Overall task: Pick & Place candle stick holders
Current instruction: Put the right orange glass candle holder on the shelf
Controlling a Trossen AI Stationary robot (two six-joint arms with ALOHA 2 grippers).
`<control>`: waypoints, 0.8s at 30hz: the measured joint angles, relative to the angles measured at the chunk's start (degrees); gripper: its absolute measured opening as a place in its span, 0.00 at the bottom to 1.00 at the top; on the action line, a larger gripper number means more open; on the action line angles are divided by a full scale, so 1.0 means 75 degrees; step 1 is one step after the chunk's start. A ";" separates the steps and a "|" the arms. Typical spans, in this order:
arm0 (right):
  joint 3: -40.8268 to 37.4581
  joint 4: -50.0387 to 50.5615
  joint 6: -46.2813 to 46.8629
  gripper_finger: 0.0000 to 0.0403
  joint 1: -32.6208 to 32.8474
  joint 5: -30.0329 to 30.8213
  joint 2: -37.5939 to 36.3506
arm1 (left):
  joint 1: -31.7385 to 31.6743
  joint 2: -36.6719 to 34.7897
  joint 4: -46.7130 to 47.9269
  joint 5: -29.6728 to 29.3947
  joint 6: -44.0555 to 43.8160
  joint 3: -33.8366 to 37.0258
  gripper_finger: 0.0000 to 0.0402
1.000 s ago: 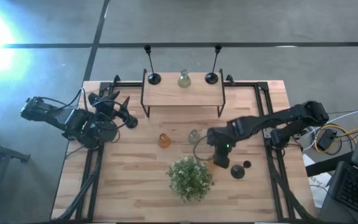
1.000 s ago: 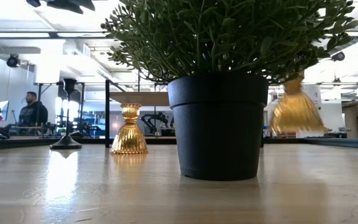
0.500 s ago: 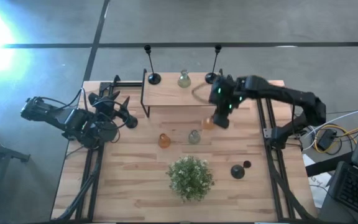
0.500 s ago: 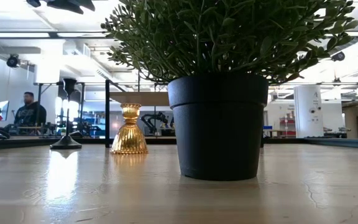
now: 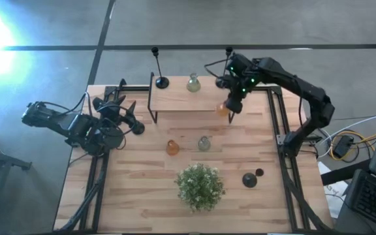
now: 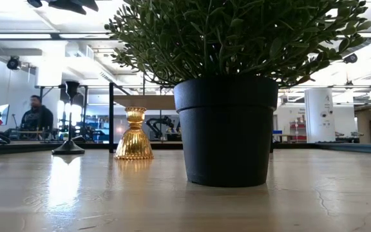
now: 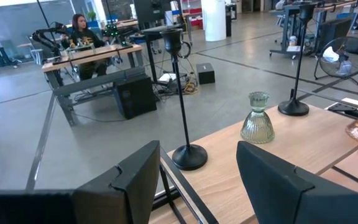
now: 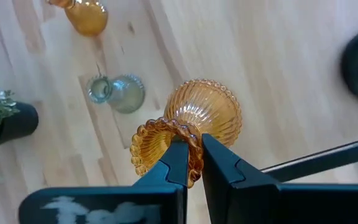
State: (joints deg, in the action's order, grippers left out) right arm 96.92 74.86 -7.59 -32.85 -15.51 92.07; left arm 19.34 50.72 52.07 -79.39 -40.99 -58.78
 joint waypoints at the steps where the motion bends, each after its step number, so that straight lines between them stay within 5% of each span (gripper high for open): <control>1: 0.0149 0.0033 -0.0103 0.04 -0.0033 0.0003 0.0096 | -0.0003 -0.0001 0.0000 -0.0001 0.0000 0.0000 0.54; 13: 0.2033 0.1121 -0.1043 0.04 -0.0515 0.0113 0.1417 | -0.0027 0.0000 0.0003 0.0002 0.0003 0.0000 0.54; 24: 0.2190 0.1392 -0.1342 0.04 -0.0907 0.0274 0.1606 | -0.0027 0.0000 0.0005 0.0002 0.0003 0.0000 0.54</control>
State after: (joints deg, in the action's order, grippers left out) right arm 113.34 85.30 -17.65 -39.65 -13.45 104.12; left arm 19.14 50.72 52.11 -79.37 -40.97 -58.78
